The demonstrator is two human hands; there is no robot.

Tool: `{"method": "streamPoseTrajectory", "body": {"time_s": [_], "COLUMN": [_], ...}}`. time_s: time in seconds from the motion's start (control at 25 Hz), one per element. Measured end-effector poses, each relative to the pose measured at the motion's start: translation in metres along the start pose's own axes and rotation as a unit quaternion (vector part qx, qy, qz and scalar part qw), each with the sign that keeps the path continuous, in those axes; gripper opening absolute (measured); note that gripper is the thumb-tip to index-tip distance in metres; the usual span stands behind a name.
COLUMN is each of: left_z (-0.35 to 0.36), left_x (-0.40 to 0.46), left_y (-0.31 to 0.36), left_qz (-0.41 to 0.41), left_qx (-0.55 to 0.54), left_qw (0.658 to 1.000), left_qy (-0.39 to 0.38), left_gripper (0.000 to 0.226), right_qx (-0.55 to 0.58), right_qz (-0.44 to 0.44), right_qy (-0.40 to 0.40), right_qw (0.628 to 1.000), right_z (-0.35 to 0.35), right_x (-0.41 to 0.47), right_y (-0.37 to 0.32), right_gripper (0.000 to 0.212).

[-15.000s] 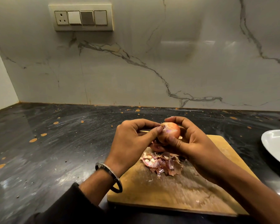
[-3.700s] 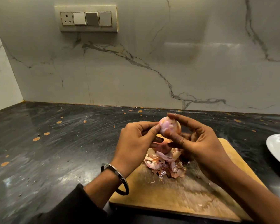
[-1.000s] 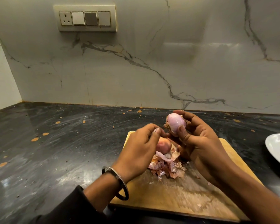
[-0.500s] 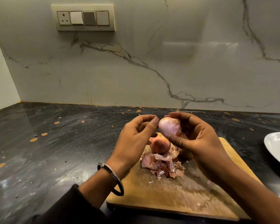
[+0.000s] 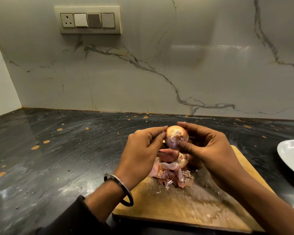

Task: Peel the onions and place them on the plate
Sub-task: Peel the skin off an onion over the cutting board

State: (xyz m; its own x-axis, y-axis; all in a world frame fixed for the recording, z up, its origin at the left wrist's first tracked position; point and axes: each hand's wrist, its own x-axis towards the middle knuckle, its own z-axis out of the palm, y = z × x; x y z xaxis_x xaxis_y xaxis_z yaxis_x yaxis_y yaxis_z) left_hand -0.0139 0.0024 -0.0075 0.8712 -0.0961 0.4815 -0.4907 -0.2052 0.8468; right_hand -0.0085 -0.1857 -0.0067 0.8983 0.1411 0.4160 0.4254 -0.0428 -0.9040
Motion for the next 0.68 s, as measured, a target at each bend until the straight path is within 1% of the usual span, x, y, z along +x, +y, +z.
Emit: {"method": "streamPoseTrajectory", "body": {"time_s": [0.12,0.24,0.4,0.48,0.68], "left_z": [-0.0001,-0.0015,-0.0009,-0.0010,-0.0002], "left_x": [-0.0010,-0.0015,-0.0034,-0.0035,-0.0038], "left_y": [-0.0007,0.0006,0.0030,0.0037,0.0040], "left_qz": [0.026,0.065,0.084,0.091,0.102], "left_qx": [0.058,0.066,0.059,0.074,0.128], "left_qw": [0.998,0.994,0.993,0.991,0.985], "left_qy": [0.026,0.056,0.059,0.059,0.054], "left_gripper": [0.027,0.026,0.024,0.025,0.017], "right_qx": [-0.006,0.007,-0.005,-0.009,0.001], "right_qz": [0.001,0.000,0.002,0.003,0.007], "right_qy": [0.003,0.005,-0.006,-0.005,0.006], "right_qw": [1.000,1.000,1.000,1.000,1.000], "right_z": [-0.0009,-0.0011,-0.0016,-0.0009,0.0007], "right_x": [0.0005,0.0003,0.0003,0.0000,0.0012], "right_y": [0.0007,0.0012,-0.0007,-0.0003,0.0036], "right_gripper": [0.058,0.059,0.055,0.051,0.046]}}
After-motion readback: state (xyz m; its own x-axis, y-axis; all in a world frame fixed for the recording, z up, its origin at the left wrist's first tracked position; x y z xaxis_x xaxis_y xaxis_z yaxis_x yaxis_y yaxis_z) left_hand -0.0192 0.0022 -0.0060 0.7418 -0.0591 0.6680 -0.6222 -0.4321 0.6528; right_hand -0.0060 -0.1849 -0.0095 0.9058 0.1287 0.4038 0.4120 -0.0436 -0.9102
